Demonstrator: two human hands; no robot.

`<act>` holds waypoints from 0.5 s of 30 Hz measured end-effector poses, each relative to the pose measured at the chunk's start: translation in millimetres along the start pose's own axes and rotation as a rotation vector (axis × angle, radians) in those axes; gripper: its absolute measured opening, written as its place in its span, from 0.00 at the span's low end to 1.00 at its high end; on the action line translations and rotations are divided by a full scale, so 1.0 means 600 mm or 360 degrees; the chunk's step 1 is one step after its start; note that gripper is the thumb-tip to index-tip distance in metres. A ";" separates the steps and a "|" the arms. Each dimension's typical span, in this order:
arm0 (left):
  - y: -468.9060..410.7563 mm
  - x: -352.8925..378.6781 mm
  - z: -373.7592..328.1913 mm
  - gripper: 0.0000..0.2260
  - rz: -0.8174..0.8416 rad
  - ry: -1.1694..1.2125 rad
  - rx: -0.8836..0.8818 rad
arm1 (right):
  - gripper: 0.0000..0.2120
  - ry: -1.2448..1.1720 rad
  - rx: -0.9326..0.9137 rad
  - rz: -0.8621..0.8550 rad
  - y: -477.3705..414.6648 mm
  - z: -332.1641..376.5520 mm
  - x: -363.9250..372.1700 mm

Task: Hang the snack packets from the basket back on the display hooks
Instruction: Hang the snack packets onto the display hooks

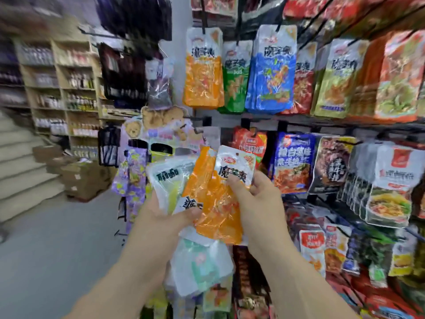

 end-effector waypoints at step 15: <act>-0.110 -0.039 -0.240 0.20 0.0213 0.0146 0.0602 | 0.16 0.0097 -0.0566 0.0028 -0.311 0.204 0.105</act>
Point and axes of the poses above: each hand's wrist, its own y-axis away from the middle knuckle, its own x-axis out of the palm, z = x × y, the point moved 10 cm from there along -y, towards the middle knuckle, and after that the axes turned 14 degrees about -x, right-handed, at the moved point
